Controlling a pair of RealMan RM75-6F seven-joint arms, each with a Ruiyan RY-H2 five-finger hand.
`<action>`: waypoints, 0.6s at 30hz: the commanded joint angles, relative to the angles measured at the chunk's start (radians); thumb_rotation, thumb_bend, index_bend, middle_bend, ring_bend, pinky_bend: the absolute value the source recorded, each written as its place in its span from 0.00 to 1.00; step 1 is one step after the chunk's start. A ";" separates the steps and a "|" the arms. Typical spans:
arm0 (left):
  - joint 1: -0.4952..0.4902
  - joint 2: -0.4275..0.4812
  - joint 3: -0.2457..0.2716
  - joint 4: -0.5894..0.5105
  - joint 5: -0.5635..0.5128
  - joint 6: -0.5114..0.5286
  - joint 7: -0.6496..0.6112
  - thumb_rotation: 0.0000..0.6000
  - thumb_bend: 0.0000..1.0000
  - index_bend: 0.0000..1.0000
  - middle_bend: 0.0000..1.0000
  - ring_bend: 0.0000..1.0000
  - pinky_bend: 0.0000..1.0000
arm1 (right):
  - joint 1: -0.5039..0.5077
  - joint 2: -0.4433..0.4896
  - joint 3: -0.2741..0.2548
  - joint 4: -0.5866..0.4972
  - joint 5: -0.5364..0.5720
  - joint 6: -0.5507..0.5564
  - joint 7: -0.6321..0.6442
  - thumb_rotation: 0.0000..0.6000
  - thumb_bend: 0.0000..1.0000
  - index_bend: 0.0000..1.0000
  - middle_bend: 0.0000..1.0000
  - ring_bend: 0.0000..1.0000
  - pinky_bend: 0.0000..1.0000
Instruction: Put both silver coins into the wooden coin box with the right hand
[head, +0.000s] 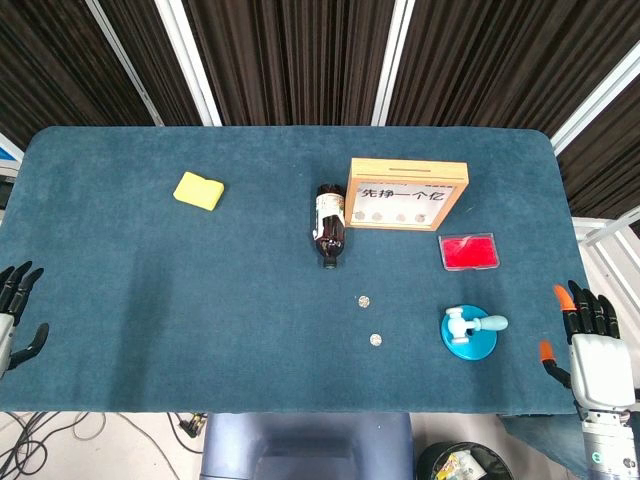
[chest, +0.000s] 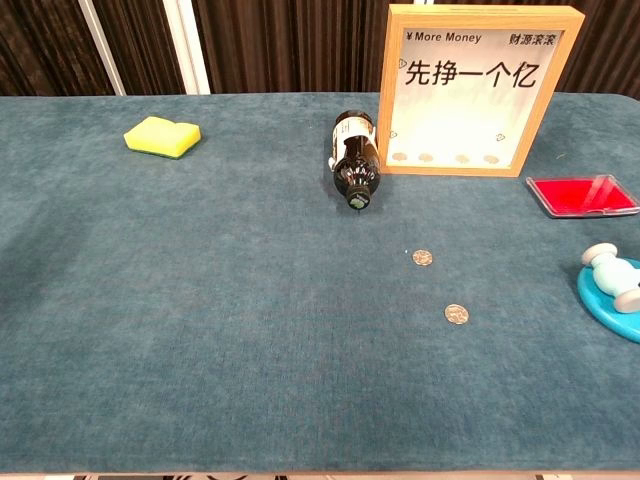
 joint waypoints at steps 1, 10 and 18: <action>0.000 0.000 0.000 -0.001 -0.001 0.000 0.004 1.00 0.40 0.04 0.00 0.00 0.00 | 0.001 0.007 -0.004 -0.005 -0.007 -0.006 0.022 1.00 0.47 0.06 0.00 0.00 0.00; 0.003 0.000 -0.001 -0.005 -0.003 0.005 0.009 1.00 0.40 0.04 0.00 0.00 0.00 | 0.007 0.019 -0.017 -0.015 -0.013 -0.033 0.054 1.00 0.47 0.06 0.00 0.00 0.00; 0.002 0.000 -0.002 -0.006 -0.008 0.000 0.007 1.00 0.40 0.04 0.00 0.00 0.00 | 0.012 0.033 -0.027 -0.019 -0.029 -0.047 0.092 1.00 0.47 0.06 0.00 0.00 0.00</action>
